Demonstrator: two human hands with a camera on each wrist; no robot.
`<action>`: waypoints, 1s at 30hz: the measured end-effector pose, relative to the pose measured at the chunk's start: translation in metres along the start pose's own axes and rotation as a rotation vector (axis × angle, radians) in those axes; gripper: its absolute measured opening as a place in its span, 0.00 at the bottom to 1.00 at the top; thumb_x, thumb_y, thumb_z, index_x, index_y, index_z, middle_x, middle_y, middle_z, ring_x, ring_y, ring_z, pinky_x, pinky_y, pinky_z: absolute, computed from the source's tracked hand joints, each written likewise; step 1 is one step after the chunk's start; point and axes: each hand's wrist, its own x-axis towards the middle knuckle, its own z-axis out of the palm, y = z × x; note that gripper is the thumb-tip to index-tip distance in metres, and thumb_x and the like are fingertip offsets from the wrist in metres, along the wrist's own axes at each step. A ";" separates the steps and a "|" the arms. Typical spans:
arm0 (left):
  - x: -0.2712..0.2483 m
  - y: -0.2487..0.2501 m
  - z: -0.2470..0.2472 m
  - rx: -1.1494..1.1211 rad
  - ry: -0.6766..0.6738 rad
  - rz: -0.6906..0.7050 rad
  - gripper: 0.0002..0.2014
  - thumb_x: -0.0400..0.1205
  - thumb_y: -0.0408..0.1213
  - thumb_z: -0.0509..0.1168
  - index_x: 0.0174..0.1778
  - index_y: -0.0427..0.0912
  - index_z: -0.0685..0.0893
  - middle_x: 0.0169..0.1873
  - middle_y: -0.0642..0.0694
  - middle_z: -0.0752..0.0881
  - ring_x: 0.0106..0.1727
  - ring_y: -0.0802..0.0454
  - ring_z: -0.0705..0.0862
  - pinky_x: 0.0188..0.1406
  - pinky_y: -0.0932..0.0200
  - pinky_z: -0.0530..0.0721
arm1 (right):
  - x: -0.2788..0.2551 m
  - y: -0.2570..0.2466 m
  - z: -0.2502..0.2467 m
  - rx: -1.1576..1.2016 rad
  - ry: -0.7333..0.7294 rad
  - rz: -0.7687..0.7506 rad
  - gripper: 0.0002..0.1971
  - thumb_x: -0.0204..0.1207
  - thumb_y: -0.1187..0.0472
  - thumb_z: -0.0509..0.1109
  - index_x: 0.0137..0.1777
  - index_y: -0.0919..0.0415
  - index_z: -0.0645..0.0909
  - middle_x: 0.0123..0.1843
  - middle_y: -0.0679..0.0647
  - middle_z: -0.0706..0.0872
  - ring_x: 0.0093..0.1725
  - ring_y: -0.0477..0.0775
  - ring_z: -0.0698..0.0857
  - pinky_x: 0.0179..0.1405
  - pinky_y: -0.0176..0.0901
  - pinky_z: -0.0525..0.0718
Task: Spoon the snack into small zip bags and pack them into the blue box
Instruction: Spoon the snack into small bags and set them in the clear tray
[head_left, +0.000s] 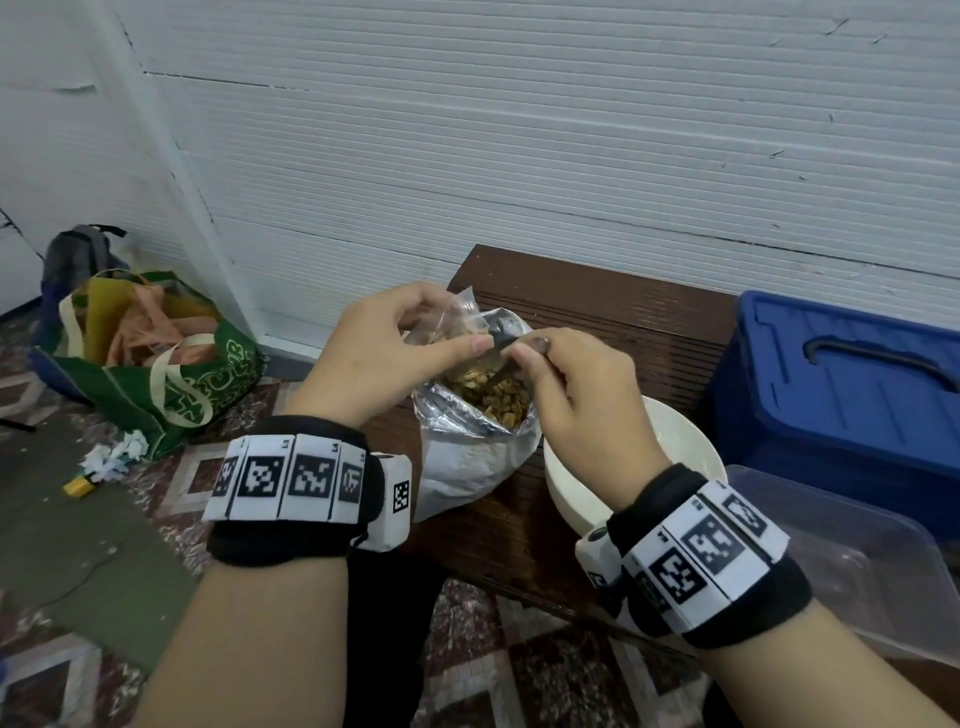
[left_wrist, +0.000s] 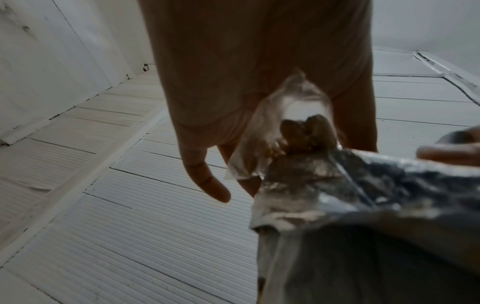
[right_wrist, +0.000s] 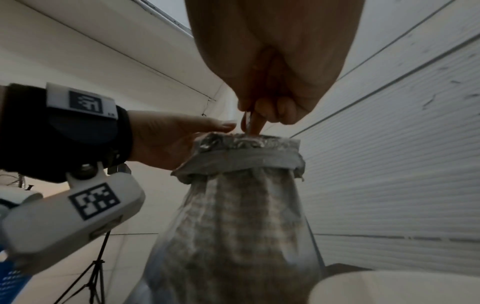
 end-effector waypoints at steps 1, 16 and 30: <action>-0.001 0.001 0.000 0.005 -0.001 -0.002 0.20 0.65 0.59 0.76 0.48 0.54 0.87 0.48 0.60 0.89 0.54 0.66 0.84 0.51 0.71 0.76 | -0.001 0.000 0.001 0.007 0.013 0.047 0.12 0.81 0.59 0.62 0.45 0.63 0.86 0.38 0.53 0.87 0.40 0.50 0.84 0.42 0.40 0.78; -0.003 0.005 -0.003 0.021 0.021 0.017 0.18 0.67 0.56 0.76 0.49 0.53 0.88 0.47 0.59 0.88 0.52 0.70 0.82 0.45 0.77 0.70 | 0.012 0.010 -0.022 0.274 0.301 0.688 0.15 0.84 0.59 0.61 0.38 0.56 0.85 0.29 0.46 0.86 0.33 0.38 0.81 0.44 0.36 0.78; -0.007 0.010 -0.009 0.069 -0.029 0.011 0.14 0.63 0.55 0.77 0.42 0.64 0.84 0.42 0.66 0.86 0.47 0.82 0.79 0.45 0.83 0.67 | 0.038 0.005 -0.062 0.316 0.444 0.715 0.15 0.80 0.60 0.61 0.35 0.55 0.85 0.23 0.47 0.85 0.22 0.39 0.73 0.32 0.39 0.72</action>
